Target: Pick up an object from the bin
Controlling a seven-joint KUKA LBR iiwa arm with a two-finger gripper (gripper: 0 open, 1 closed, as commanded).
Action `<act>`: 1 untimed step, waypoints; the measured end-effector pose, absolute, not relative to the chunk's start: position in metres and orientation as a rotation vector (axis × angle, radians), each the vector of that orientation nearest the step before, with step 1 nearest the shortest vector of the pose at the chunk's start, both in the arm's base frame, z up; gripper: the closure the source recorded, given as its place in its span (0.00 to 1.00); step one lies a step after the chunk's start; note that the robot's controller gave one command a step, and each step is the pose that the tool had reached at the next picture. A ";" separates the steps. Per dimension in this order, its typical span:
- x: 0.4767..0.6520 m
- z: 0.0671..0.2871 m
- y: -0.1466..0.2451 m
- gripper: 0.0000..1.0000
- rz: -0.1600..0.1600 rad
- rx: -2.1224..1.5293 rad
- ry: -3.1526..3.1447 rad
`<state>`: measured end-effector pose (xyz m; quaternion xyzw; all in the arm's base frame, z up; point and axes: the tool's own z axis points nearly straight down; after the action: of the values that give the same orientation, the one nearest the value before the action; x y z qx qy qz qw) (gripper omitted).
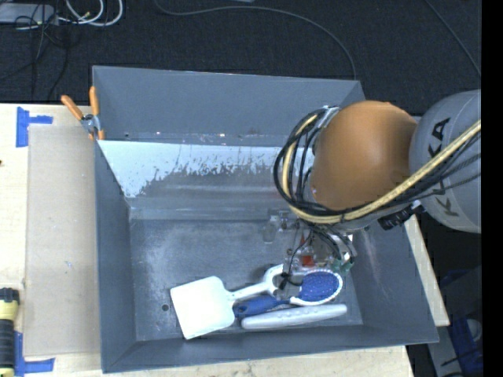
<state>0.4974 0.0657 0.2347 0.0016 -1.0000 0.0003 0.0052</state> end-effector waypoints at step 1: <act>0.499 0.239 0.065 0.00 0.000 0.001 -3.139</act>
Offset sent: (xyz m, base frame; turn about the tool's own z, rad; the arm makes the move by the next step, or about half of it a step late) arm -0.0044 0.0775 -0.0857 -0.0225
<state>0.4988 0.0654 0.2389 0.0004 -1.0000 -0.0001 0.0012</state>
